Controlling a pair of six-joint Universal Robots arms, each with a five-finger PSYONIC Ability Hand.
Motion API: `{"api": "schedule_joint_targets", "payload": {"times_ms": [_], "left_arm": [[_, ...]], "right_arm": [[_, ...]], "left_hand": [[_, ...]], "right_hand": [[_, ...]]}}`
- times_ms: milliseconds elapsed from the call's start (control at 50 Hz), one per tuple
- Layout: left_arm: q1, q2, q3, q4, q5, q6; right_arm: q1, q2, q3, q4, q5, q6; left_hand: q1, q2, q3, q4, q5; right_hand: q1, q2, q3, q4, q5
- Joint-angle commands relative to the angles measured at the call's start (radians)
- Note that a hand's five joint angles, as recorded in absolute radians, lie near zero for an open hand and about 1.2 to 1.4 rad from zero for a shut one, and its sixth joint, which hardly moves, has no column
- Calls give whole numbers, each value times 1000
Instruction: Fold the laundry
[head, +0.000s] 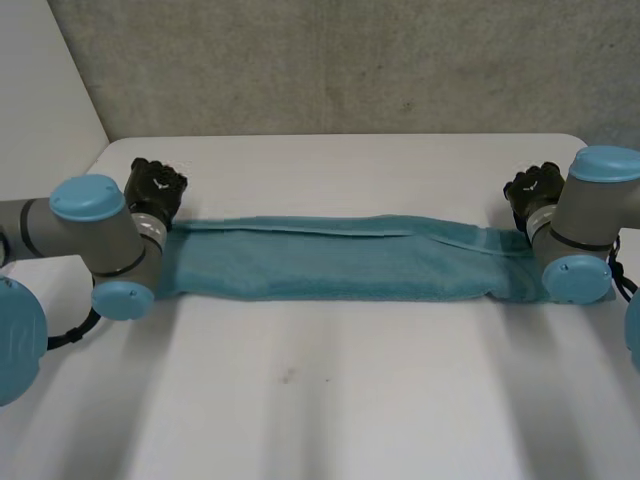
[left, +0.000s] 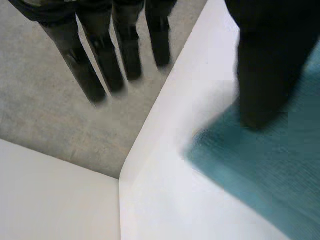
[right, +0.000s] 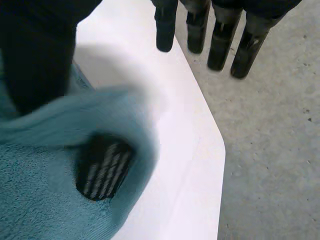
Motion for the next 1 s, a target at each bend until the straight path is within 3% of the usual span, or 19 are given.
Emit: {"api": "schedule_joint_targets", "payload": {"times_ms": [20, 60, 180, 280, 360, 420, 440, 500, 540, 680, 800, 840, 860, 880, 900, 1000], "left_arm": [[-33, 46, -87, 133, 4, 33], [-38, 103, -139, 217, 1, 31], [-43, 189, -208, 271, -1, 25], [-49, 302, -310, 268, -2, 19], [-50, 360, -381, 266, -2, 2], [-49, 422, -464, 265, -1, -35], [-49, 451, -502, 265, -1, -59], [-49, 477, -536, 265, 1, -81], [-49, 518, -596, 259, 1, -122], [-47, 552, -668, 234, 1, -162], [-49, 554, -708, 225, 1, -167], [-47, 554, -716, 225, 1, -167], [-46, 554, -720, 225, 1, -168], [-46, 554, -720, 225, 1, -168], [-44, 554, -723, 225, 1, -168], [-40, 554, -733, 225, -1, -171]], "right_arm": [[2, -41, 21, -25, 30, 76], [-7, -146, 80, -44, 24, 167], [-14, -321, 206, -90, 2, 289], [-53, -496, 362, -97, -94, 347], [-108, -557, 421, -78, -155, 349], [-140, -587, 461, -16, -208, 344], [-146, -590, 469, 31, -228, 347], [-154, -590, 473, 82, -240, 349], [-175, -588, 478, 166, -277, 352], [-203, -497, 441, 234, -361, 359], [-209, -377, 361, 257, -367, 365], [-214, -371, 364, 257, -366, 367], [-223, -371, 380, 252, -369, 369], [-223, -371, 380, 252, -369, 369], [-234, -369, 401, 249, -370, 370], [-266, -378, 498, 208, -374, 369]], "left_hand": [[-303, -400, -406, -395, -383], [-303, -400, -406, -395, -383], [-303, -400, -406, -395, -383], [-303, -400, -406, -395, -383], [-303, -400, -406, -395, -383], [-302, -400, -405, -394, -382], [-290, -388, -394, -383, -371], [-278, -376, -382, -371, -359], [-275, -373, -379, -368, -356], [-278, -376, -382, -371, -359], [-284, -382, -388, -377, -364], [-284, -382, -388, -377, -365], [-284, -382, -388, -377, -365], [-284, -382, -388, -377, -365], [-284, -382, -388, -377, -365], [-287, -385, -391, -380, -367]], "right_hand": [[-50, -99, -100, -108, -126], [-50, -99, -100, -108, -126], [-50, -99, -100, -108, -126], [-50, -99, -100, -108, -126], [-50, -99, -100, -108, -126], [130, 81, 80, 72, 54], [293, 245, 243, 235, 217], [424, 376, 374, 366, 348], [731, 682, 681, 672, 654], [1087, 1038, 1037, 1029, 1011], [1047, 998, 997, 989, 970], [923, 875, 873, 865, 847], [670, 622, 621, 612, 594], [668, 619, 618, 610, 591], [514, 465, 464, 456, 437], [295, 246, 245, 237, 218]]}}
